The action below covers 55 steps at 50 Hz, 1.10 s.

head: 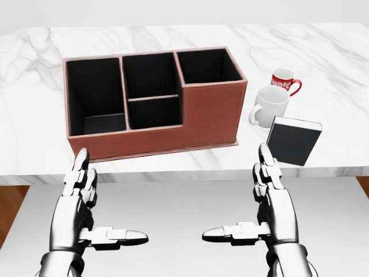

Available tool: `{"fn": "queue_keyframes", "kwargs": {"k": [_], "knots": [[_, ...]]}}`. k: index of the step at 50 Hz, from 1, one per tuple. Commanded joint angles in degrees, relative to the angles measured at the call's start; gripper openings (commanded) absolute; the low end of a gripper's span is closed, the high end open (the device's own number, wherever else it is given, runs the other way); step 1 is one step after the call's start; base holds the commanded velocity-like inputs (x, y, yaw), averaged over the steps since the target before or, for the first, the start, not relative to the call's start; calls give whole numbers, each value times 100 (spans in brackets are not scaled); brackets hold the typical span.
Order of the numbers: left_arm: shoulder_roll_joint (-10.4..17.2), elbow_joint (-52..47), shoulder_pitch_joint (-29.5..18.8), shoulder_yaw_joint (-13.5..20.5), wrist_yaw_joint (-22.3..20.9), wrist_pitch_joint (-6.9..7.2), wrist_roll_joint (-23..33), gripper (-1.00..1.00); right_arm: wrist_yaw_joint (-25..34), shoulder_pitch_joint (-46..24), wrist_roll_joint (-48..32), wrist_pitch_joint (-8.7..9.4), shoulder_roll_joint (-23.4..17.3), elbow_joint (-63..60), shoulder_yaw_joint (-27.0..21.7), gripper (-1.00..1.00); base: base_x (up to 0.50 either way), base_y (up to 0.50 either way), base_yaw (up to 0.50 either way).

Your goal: Pick up the book and place it in the right compartment of the caddy.

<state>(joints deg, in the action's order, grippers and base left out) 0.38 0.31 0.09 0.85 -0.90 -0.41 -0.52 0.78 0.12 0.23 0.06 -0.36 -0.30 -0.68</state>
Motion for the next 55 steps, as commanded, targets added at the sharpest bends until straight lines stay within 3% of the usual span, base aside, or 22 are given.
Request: {"fn": "queue_keyframes", "kwargs": {"k": [1,5,11,12,18,25,27,29,31,40,46,55], "knots": [[81,-40,15,162,-131,-4,-93,100,128,20,24,23,-58,-64,-99,100,0,0,0],[74,55,12,146,-136,-96,-62,100,131,3,40,-14,-57,0,-115,100,0,0,0],[77,-111,56,144,-134,-6,-51,100,117,23,45,4,-61,-48,-126,100,0,0,0],[49,-298,98,70,-178,85,-92,100,160,115,221,231,-51,-410,-141,100,0,0,0],[67,-251,57,143,-185,138,-132,100,168,141,238,341,-63,-591,-171,100,0,0,0],[67,-247,57,136,-174,162,-112,100,153,119,171,245,-64,-447,-164,100,0,0,0],[88,-381,73,159,-175,259,-104,100,159,139,208,372,-71,-611,-187,100,0,0,0],[158,-664,74,346,-126,427,-173,100,155,157,297,494,-119,-1077,-308,100,0,0,0],[207,-914,71,564,-128,541,-352,100,132,172,325,494,-163,-1517,-429,100,0,0,0],[463,-1847,52,1649,215,541,-1045,100,122,164,614,494,-367,-3097,-1274,100,0,0,0],[518,-1828,45,1875,333,541,-1237,100,212,180,695,494,-375,-3238,-1554,100,0,0,0],[528,-1797,64,1893,407,541,-1283,100,229,173,781,494,-376,-3314,-1643,100,0,0,0]]}}
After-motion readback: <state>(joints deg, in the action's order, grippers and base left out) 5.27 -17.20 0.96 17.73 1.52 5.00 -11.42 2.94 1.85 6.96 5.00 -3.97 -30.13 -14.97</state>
